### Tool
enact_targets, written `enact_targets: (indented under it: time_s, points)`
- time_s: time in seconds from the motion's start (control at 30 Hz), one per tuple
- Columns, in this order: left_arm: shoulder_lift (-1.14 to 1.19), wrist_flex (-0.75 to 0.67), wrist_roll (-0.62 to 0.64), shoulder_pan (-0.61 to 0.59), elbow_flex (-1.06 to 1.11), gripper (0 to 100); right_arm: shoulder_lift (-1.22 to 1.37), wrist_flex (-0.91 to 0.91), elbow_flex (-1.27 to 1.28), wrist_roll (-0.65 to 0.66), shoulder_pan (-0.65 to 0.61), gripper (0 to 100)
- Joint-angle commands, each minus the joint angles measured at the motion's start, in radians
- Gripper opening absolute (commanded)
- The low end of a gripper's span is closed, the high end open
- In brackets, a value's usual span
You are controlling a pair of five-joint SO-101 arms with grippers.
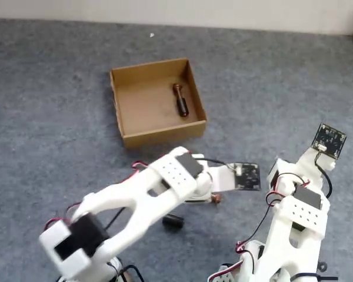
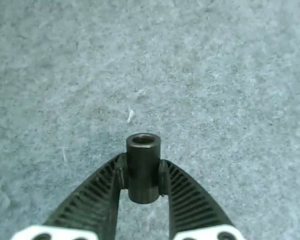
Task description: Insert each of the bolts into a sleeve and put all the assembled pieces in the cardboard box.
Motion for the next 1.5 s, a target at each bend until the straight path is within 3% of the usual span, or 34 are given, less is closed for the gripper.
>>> enact_targets:
  time_s: [0.0, 0.43, 0.7, 1.03, 1.47]
  points:
    - [0.087, -0.014, -0.009, 0.045, -0.111, 16, -0.030, -0.033, -0.008, -0.002, 0.008, 0.5]
    - [0.280, -0.014, -0.006, 0.074, -0.223, 15, -0.030, -0.033, -0.008, 0.000, 0.007, 0.5]
    - [0.285, -0.009, -0.006, 0.134, -0.220, 1, -0.030, -0.033, -0.008, 0.000, 0.007, 0.5]
    - [0.277, 0.075, -0.005, 0.125, -0.228, 1, -0.030, -0.033, -0.008, 0.000, 0.010, 0.5]
    - [-0.033, 0.146, 0.164, -0.019, -0.166, 1, -0.036, -0.031, -0.010, 0.002, 0.007, 0.6]
